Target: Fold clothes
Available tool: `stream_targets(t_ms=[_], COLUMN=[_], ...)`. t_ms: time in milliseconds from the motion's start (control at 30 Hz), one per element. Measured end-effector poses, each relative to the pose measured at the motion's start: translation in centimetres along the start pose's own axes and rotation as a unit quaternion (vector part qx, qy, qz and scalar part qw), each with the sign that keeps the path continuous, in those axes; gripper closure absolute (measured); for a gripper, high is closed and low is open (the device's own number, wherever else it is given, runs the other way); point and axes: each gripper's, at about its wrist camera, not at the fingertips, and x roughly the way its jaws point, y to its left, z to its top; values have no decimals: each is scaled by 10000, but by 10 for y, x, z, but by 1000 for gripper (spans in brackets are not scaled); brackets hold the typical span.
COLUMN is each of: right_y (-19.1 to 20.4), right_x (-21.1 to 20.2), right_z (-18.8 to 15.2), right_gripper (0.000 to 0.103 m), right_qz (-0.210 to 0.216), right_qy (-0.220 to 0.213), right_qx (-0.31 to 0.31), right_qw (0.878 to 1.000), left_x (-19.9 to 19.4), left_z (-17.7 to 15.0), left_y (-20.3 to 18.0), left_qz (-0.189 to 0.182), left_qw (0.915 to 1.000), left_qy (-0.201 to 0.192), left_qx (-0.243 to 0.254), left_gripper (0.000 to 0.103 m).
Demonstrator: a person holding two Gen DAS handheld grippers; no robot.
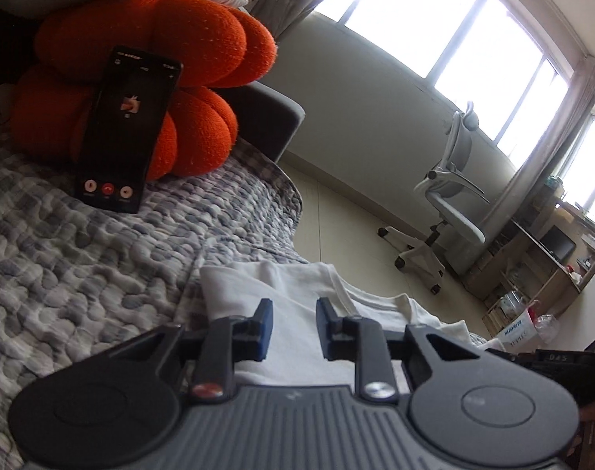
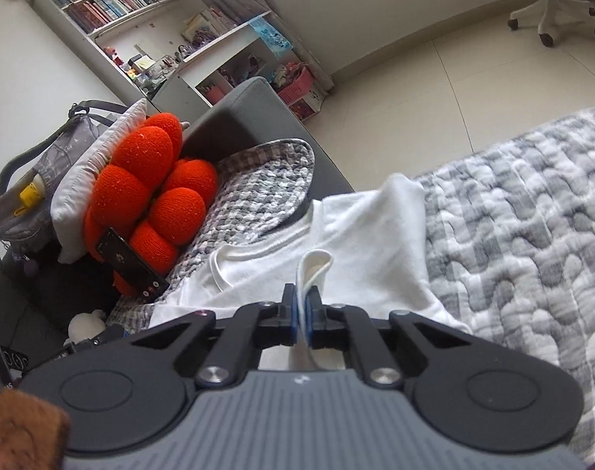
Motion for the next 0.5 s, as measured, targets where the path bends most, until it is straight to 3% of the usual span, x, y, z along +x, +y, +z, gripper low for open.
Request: stream_targets(t_ms=[167, 300, 500], right_y=[28, 39, 25], right_x=[4, 3, 0], right_z=[24, 36, 36], right_gripper=[97, 97, 97], right_qz=[-14, 155, 21], right_qy=[-173, -365, -544], right_qx=[-431, -599, -762], right_qw=[9989, 9974, 9956], left_x=[10, 14, 18], left_z=[-1, -5, -10], left_y=[9, 12, 16], left_qz=[-139, -271, -440], left_qw=[9999, 9996, 9989], left_qy=[72, -90, -145], left_qx=[-47, -14, 51], left_gripper=[83, 87, 87])
